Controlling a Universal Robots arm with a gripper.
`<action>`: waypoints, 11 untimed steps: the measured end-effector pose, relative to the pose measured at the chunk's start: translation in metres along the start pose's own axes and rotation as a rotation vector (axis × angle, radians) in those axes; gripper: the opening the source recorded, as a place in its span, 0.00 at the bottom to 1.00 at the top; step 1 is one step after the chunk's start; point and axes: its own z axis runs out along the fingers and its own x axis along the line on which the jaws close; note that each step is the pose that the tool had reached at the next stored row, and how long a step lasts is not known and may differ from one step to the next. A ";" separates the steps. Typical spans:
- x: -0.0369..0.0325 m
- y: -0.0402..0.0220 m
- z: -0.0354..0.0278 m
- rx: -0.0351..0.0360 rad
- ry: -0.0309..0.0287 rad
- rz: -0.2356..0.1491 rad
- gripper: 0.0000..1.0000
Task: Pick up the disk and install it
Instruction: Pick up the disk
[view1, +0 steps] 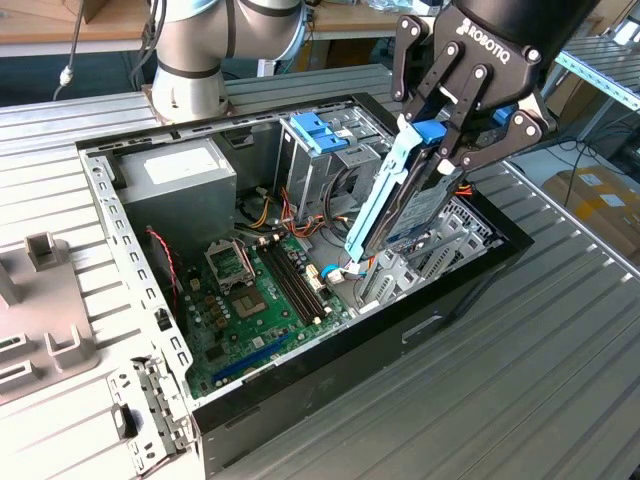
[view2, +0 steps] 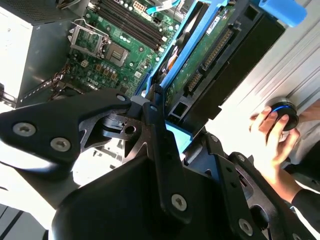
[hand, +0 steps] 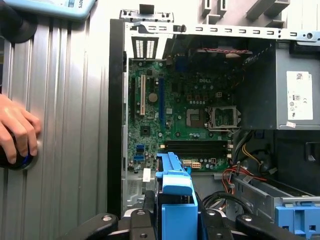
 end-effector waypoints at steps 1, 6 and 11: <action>0.0004 -0.0008 0.0000 0.0000 0.0001 0.000 0.37; 0.0019 -0.0049 0.0001 -0.0002 0.0000 0.000 0.37; 0.0035 -0.0114 0.0001 -0.0005 0.0000 0.000 0.37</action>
